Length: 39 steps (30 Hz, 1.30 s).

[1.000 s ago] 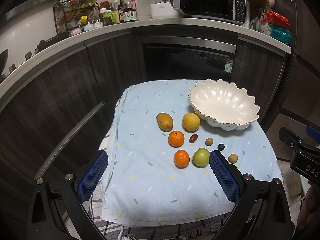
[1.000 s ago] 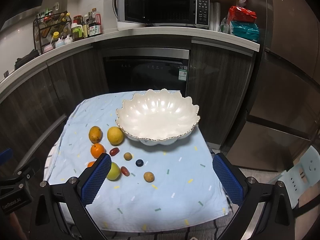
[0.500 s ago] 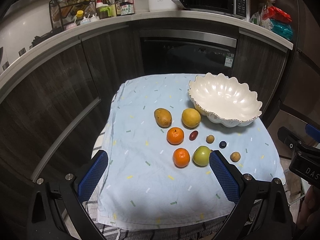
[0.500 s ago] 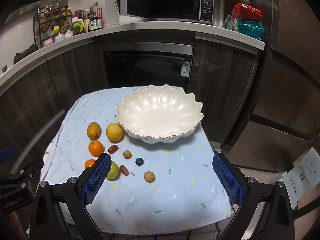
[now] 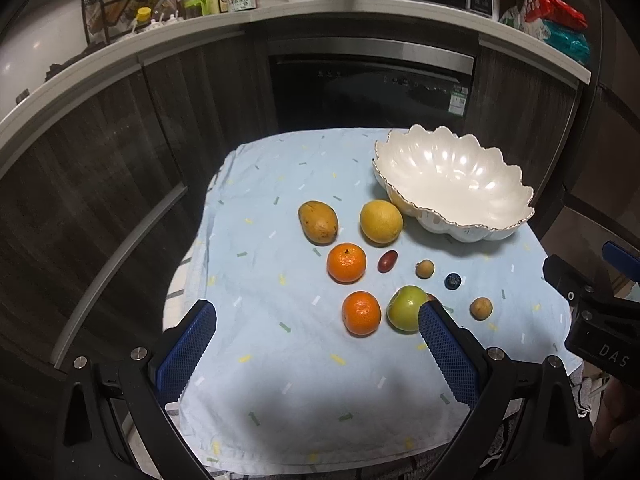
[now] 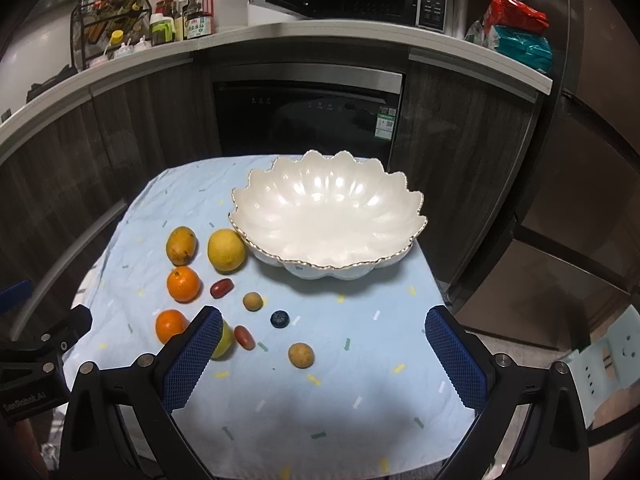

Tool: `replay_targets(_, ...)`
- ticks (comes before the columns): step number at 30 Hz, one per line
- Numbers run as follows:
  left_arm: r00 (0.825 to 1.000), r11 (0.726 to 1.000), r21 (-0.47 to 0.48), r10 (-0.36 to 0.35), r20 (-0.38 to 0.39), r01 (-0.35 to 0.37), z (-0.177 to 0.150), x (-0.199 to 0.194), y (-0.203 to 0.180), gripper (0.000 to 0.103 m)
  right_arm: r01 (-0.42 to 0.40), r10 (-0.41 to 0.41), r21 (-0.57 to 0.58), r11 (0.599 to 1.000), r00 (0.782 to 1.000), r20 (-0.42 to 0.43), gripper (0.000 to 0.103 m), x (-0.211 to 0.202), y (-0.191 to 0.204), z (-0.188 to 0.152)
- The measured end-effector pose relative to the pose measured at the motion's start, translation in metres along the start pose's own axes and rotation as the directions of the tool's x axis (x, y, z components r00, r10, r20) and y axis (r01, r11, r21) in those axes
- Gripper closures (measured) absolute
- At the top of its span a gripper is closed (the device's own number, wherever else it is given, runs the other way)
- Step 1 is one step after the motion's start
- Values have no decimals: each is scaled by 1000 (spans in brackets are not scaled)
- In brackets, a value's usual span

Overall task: Organize fruits
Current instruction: 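Grasp the mandarin with the left tool while the right tool grasps the small brown fruit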

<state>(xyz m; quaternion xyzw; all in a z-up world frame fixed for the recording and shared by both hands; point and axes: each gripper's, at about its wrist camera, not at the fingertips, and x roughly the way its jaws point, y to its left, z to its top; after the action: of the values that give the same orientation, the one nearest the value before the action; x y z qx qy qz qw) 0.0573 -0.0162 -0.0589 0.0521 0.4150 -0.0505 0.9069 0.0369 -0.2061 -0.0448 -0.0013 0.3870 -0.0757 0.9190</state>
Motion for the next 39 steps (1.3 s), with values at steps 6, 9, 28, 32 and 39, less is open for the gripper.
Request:
replay_targets(6, 1000, 1000, 20, -15, -12, 15, 0, 18, -7, 3, -8, 8, -8, 1000, 1000, -24, 5, 18, 0, -4)
replay_targets(9, 1000, 999, 29, -21, -16, 21, 0, 27, -10, 4, -12, 11, -14, 1000, 999, -32, 8, 27, 0, -6)
replay_targets(28, 992, 997, 58, -38, -120, 45, -25, 99, -20, 21, -47, 38, -67, 997, 990, -134, 29, 85, 13, -31)
replay_targets(32, 990, 996, 66, -47, -134, 56, -29, 111, -23, 24, -54, 43, -66, 996, 986, -159, 35, 94, 13, -37)
replay_targets(39, 985, 995, 58, -69, -155, 79, -31, 126, -26, 30, -74, 60, -66, 995, 979, -194, 41, 104, 15, -44)
